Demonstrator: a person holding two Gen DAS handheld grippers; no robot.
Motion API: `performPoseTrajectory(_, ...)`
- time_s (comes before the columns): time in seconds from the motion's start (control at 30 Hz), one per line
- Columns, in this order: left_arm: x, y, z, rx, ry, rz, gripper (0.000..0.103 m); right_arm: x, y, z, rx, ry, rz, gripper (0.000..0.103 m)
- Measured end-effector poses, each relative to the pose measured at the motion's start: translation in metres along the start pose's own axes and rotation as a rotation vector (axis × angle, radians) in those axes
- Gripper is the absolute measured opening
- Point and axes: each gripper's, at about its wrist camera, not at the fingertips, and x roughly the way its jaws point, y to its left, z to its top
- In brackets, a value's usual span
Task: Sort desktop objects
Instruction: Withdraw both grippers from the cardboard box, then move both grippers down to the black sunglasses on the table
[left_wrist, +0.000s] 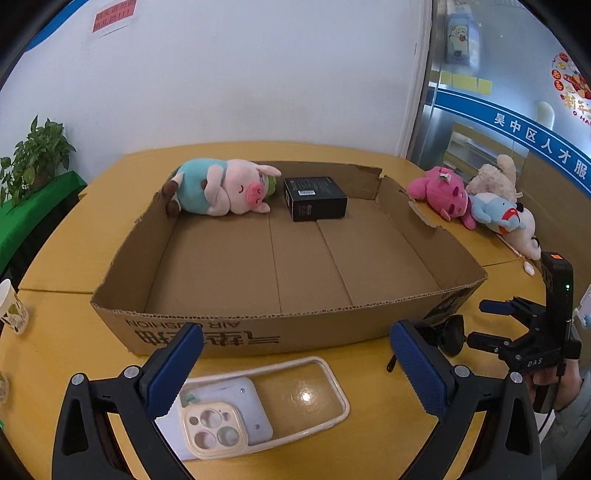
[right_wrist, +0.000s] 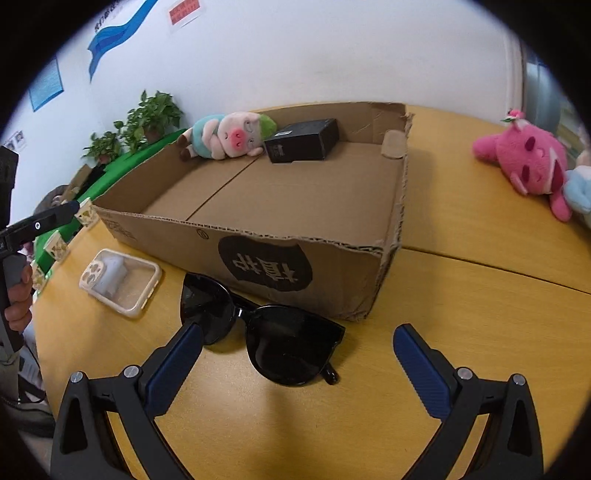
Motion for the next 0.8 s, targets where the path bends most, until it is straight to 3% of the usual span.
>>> performPoseTrajectory(0.23,0.005,-0.001,-0.006,-0.003,0.025,-0.025,0.103,0.016,0.017,-0.01,-0.023,0.043,0.107,0.103)
performPoseTrajectory(0.4,0.01,-0.001,-0.008,-0.005,0.041,-0.04,0.103,-0.003,0.052,-0.033,-0.103,0.103,0.236,0.103)
performPoseTrajectory(0.5,0.012,-0.002,-0.009,-0.005,0.048,-0.056,0.103,-0.016,0.059,-0.038,-0.177,0.071,0.162,0.102)
performPoseTrajectory(0.57,0.015,-0.004,-0.011,-0.005,0.06,-0.066,0.103,-0.011,0.044,-0.028,-0.137,0.051,0.094,0.102)
performPoseTrajectory(0.67,0.014,-0.008,-0.012,0.005,0.061,-0.078,0.103,0.008,0.015,-0.011,-0.029,0.038,0.103,0.102)
performPoseTrajectory(0.8,0.014,-0.009,-0.016,0.012,0.071,-0.08,0.103,0.031,0.009,-0.008,-0.035,0.087,0.124,0.103)
